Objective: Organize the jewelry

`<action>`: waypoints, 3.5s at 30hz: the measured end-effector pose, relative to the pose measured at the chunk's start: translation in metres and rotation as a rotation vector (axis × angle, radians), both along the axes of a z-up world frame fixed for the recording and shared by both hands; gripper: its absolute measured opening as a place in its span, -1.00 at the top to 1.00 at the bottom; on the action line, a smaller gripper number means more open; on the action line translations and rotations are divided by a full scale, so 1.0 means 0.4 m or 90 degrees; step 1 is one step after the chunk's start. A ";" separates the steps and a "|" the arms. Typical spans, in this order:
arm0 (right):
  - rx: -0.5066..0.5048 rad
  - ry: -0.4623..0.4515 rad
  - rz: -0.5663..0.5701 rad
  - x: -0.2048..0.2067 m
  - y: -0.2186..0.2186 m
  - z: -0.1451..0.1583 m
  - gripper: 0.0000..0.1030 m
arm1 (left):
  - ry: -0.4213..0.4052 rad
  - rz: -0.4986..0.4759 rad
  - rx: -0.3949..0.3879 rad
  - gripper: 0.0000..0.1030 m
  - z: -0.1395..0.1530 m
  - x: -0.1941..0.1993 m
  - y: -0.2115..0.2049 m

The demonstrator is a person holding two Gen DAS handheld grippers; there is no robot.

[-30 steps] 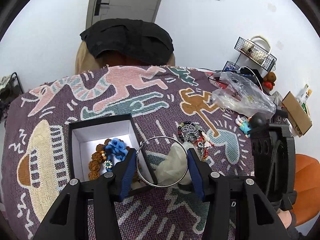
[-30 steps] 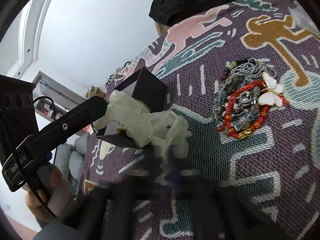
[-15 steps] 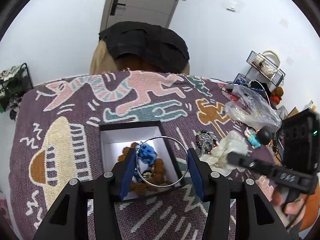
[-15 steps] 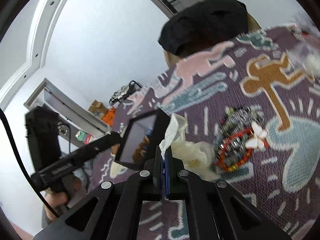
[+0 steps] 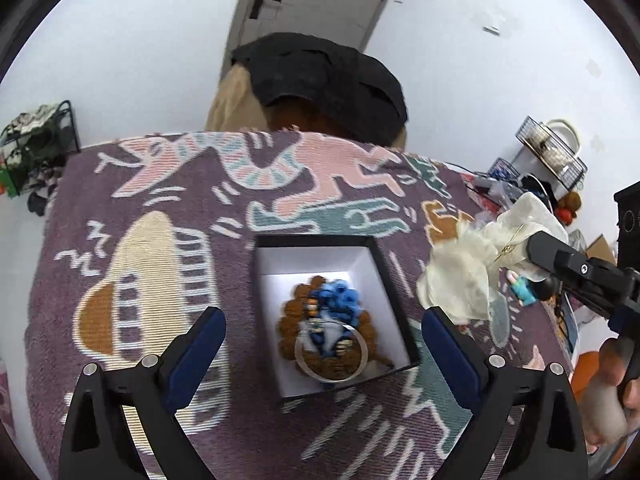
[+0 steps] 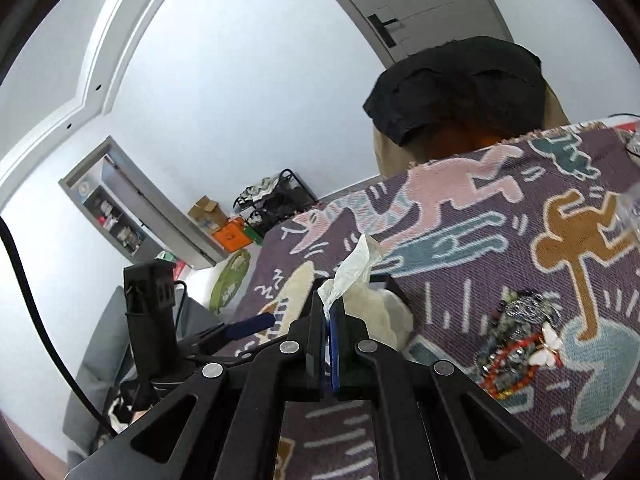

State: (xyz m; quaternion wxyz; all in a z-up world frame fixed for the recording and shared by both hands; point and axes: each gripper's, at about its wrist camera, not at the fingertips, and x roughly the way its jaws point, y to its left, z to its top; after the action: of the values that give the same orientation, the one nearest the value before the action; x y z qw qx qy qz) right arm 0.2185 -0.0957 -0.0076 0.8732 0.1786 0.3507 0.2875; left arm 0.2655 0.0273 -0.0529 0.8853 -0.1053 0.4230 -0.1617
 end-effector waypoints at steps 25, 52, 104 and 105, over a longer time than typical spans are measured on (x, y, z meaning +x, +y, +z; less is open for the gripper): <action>-0.047 0.031 -0.027 0.008 0.048 -0.028 -0.74 | -0.047 0.062 0.009 -0.91 0.051 -0.065 0.149; -0.035 0.051 -0.188 -0.105 -0.330 -0.069 -0.92 | -0.105 -0.061 0.029 -0.99 0.142 -0.077 -0.174; 0.010 0.108 -0.224 -0.109 -0.467 -0.257 -0.23 | 0.110 -0.147 0.097 0.86 -0.155 0.061 -0.499; 0.007 0.109 -0.221 -0.105 -0.461 -0.256 -0.23 | 0.103 -0.148 0.096 0.86 -0.149 0.058 -0.497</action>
State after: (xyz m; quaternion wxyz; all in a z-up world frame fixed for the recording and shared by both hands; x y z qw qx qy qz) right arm 0.1764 -0.2803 -0.1102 0.8755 0.2654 0.3861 0.1179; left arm 0.2887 -0.1713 -0.1126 0.8289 -0.0016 0.5136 -0.2217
